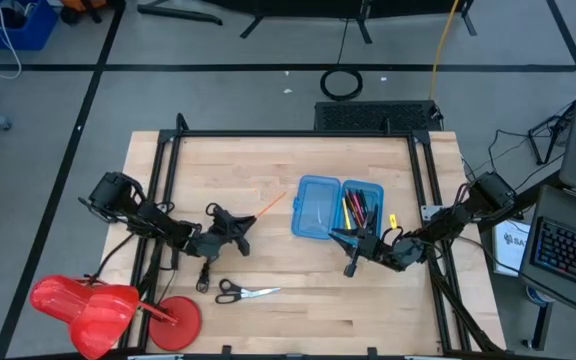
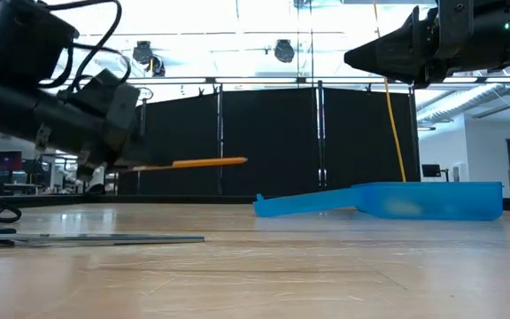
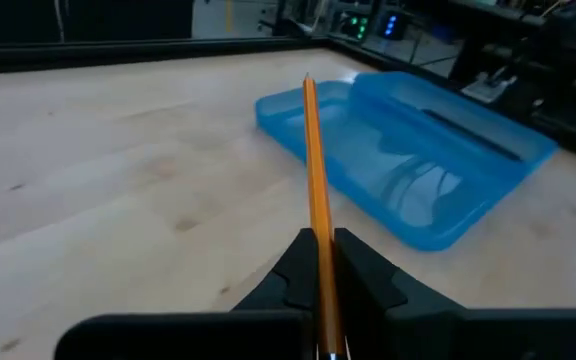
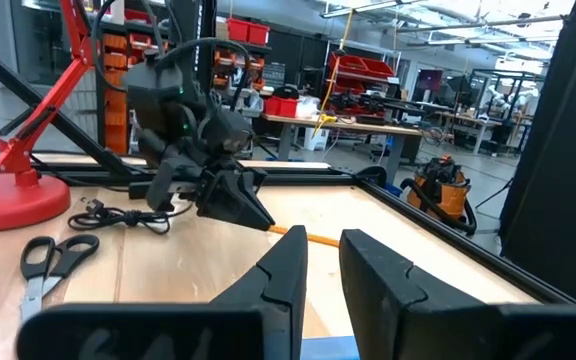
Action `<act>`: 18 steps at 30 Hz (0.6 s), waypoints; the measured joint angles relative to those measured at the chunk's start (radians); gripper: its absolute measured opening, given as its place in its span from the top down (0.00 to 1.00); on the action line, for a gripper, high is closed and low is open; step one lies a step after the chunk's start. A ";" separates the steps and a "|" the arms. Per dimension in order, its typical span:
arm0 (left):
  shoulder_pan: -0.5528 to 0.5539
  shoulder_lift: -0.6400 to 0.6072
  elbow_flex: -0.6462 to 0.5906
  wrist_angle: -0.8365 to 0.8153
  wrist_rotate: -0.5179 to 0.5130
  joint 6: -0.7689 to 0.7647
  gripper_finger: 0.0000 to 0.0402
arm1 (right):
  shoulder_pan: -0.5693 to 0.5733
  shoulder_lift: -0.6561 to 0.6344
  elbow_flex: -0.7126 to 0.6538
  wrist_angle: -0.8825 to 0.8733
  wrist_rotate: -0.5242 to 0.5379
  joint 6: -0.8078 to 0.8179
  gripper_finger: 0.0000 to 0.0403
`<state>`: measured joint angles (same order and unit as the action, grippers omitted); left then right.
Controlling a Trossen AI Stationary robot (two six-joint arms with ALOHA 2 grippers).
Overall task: Pick & place school supplies into a supply box
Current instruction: Put the orange pencil into the blue supply box
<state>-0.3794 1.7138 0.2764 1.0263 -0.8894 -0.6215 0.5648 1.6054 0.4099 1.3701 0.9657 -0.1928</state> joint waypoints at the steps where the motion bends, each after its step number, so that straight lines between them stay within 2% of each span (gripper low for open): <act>1: 0.000 0.000 0.011 -0.001 0.004 0.006 0.96 | 0.000 0.000 0.000 0.005 0.000 0.000 0.87; 8: 0.041 0.000 0.129 -0.015 0.112 0.112 0.96 | 0.023 0.000 0.000 0.087 0.000 -0.061 0.87; 13: 0.092 0.000 0.221 -0.114 0.174 0.126 0.96 | 0.067 0.000 0.000 0.194 0.001 -0.185 0.87; 18: 0.143 0.000 0.311 -0.195 0.247 0.125 0.96 | 0.099 -0.019 0.001 0.200 0.006 -0.248 0.87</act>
<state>-0.2369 1.7138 0.5876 0.8312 -0.6425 -0.4961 0.6639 1.5865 0.4108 1.5697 0.9713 -0.4405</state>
